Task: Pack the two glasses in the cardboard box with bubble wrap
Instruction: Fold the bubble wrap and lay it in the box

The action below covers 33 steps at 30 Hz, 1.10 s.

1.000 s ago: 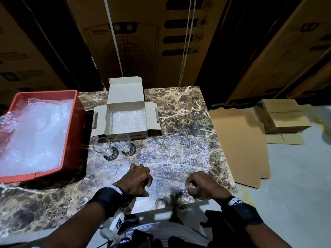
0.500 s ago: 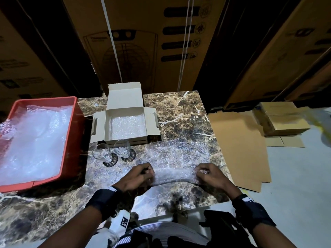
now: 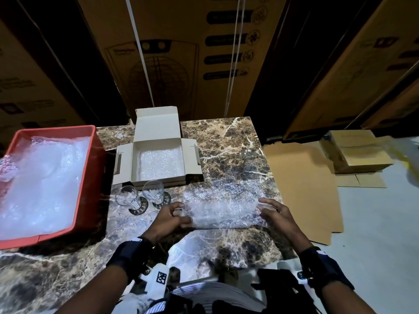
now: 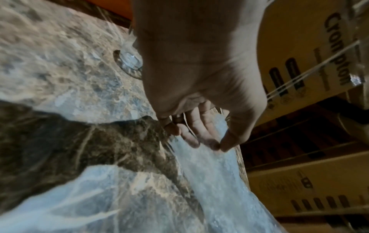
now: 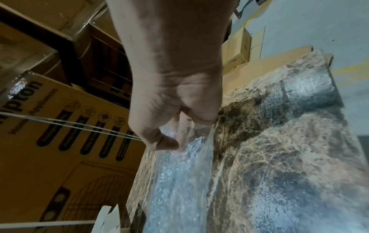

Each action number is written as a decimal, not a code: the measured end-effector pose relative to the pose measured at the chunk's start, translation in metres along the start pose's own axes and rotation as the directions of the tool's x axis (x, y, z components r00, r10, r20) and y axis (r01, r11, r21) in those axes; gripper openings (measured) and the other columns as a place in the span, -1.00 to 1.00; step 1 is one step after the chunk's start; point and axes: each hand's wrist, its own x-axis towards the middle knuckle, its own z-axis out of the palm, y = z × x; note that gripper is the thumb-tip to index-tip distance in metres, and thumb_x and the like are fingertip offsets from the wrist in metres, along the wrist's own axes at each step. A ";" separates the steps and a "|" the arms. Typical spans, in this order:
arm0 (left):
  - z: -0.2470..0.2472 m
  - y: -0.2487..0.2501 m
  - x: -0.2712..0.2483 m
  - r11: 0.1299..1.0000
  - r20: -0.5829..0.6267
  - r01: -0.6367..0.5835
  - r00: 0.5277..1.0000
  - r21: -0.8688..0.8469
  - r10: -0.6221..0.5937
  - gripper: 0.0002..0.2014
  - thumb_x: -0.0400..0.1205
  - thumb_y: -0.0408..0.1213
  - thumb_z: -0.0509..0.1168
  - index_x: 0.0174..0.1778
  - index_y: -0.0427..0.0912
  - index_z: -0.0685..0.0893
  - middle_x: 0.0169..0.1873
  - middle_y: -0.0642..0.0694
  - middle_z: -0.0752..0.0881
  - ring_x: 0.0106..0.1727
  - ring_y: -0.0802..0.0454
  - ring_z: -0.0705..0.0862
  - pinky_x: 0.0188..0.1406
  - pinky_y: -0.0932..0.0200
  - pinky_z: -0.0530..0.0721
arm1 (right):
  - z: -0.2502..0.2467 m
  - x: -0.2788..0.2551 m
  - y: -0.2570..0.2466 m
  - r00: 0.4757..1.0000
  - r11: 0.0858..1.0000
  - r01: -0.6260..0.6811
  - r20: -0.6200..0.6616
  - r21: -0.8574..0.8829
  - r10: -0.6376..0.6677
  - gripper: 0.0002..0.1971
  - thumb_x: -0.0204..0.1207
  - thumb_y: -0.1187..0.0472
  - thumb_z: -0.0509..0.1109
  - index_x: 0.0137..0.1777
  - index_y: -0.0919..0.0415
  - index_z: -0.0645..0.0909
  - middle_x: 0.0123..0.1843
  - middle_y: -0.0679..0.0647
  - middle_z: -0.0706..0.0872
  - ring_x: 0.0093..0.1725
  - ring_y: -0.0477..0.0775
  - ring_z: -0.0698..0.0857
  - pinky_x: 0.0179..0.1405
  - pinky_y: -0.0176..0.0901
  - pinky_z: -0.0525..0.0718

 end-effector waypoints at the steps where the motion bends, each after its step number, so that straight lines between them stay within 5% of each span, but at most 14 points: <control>1: -0.002 0.000 0.004 0.999 -0.026 0.001 1.000 -0.051 -0.002 -0.84 0.57 -0.69 0.42 0.02 -0.48 0.68 -0.27 -0.25 0.78 -0.41 0.00 0.72 -0.45 0.25 0.71 | -0.001 0.004 0.002 1.000 1.000 0.012 -0.006 0.002 -0.012 -0.72 0.60 0.43 0.42 0.20 0.13 0.79 0.13 -0.05 0.79 -0.08 -0.15 0.73 -0.31 -0.48 0.63; 5: -0.003 -0.003 0.018 0.993 -0.049 -0.003 0.999 -0.118 -0.003 -0.80 0.61 -0.51 0.46 -0.25 -0.15 0.71 -0.26 -0.26 0.73 -0.22 -0.12 0.69 -0.38 0.22 0.63 | -0.001 0.017 0.004 0.996 0.998 0.023 -0.087 -0.051 -0.028 -0.83 0.58 0.43 0.49 0.10 0.25 0.82 -0.22 -0.08 0.77 -0.41 -0.30 0.66 -0.39 -0.45 0.56; 10: 0.008 -0.008 0.027 0.996 -0.150 -0.083 0.985 0.006 0.083 -0.88 0.75 -0.26 0.39 0.03 -0.16 0.57 -0.24 0.08 0.63 -0.16 0.06 0.61 -0.14 0.18 0.62 | 0.004 0.031 0.007 0.981 0.994 0.055 -0.182 -0.093 -0.072 -0.92 0.58 0.21 0.57 -0.14 0.10 0.84 -0.14 -0.08 0.87 -0.03 0.12 0.82 0.04 -0.05 0.72; 13: 0.013 -0.010 0.029 0.996 -0.175 -0.083 0.981 0.026 0.086 -0.90 0.80 -0.27 0.30 0.11 -0.23 0.58 -0.26 0.00 0.60 -0.26 0.04 0.54 -0.33 0.29 0.58 | 0.011 0.037 0.004 0.977 0.985 0.069 -0.190 -0.157 -0.099 -0.90 0.65 0.09 0.50 -0.07 0.00 0.83 0.09 -0.23 0.75 0.13 0.03 0.74 0.24 0.13 0.73; 15: 0.014 -0.011 0.030 0.987 -0.196 -0.119 0.971 0.108 0.138 -0.90 0.81 -0.28 0.28 0.07 -0.24 0.60 -0.22 -0.10 0.61 -0.17 -0.03 0.55 -0.18 0.15 0.55 | 0.013 0.041 0.002 0.977 0.972 0.112 -0.158 -0.206 -0.145 -0.78 0.72 0.07 0.42 -0.12 -0.01 0.83 0.07 -0.18 0.70 0.07 0.01 0.63 0.25 0.05 0.65; 20: 0.016 -0.011 0.028 0.984 -0.239 -0.114 0.960 0.140 0.145 -0.90 0.83 -0.33 0.22 0.06 -0.25 0.60 -0.25 -0.16 0.58 -0.28 -0.01 0.49 -0.44 0.41 0.46 | 0.017 0.048 -0.008 0.964 0.966 0.163 -0.178 -0.200 -0.199 -0.53 0.76 0.10 0.37 -0.45 -0.01 0.45 -0.52 -0.19 0.40 -0.43 -0.13 0.35 -0.24 -0.10 0.33; 24: 0.018 -0.012 0.029 0.969 -0.264 -0.112 0.950 0.220 0.170 -0.93 0.83 -0.36 0.20 0.11 -0.27 0.57 -0.17 -0.16 0.61 -0.24 0.04 0.52 -0.39 0.51 0.45 | 0.015 0.060 -0.011 0.950 0.937 0.171 -0.203 -0.305 -0.239 -0.67 0.71 0.08 0.44 -0.29 0.16 0.76 -0.40 -0.07 0.72 -0.40 -0.18 0.56 -0.33 -0.30 0.51; 28: 0.021 -0.012 0.029 0.983 -0.269 -0.059 0.957 0.176 0.105 -0.86 0.84 -0.33 0.21 0.18 -0.36 0.54 -0.27 -0.12 0.58 -0.40 0.15 0.54 -0.48 0.47 0.46 | 0.022 0.070 -0.010 0.942 0.918 0.190 -0.197 -0.349 -0.271 -0.56 0.70 0.09 0.44 -0.31 0.43 0.68 -0.42 0.32 0.66 -0.45 0.02 0.47 -0.50 -0.31 0.35; 33: 0.021 -0.009 0.025 0.997 -0.157 0.039 0.987 0.070 -0.028 -0.61 0.60 -0.42 0.55 0.21 -0.21 0.50 -0.29 -0.29 0.68 -0.41 -0.10 0.61 -0.58 0.15 0.55 | 0.031 0.075 -0.017 0.928 0.879 0.218 -0.188 -0.424 -0.321 -0.53 0.73 0.13 0.40 -0.46 0.11 0.45 -0.53 0.01 0.45 -0.51 -0.03 0.34 -0.60 -0.33 0.28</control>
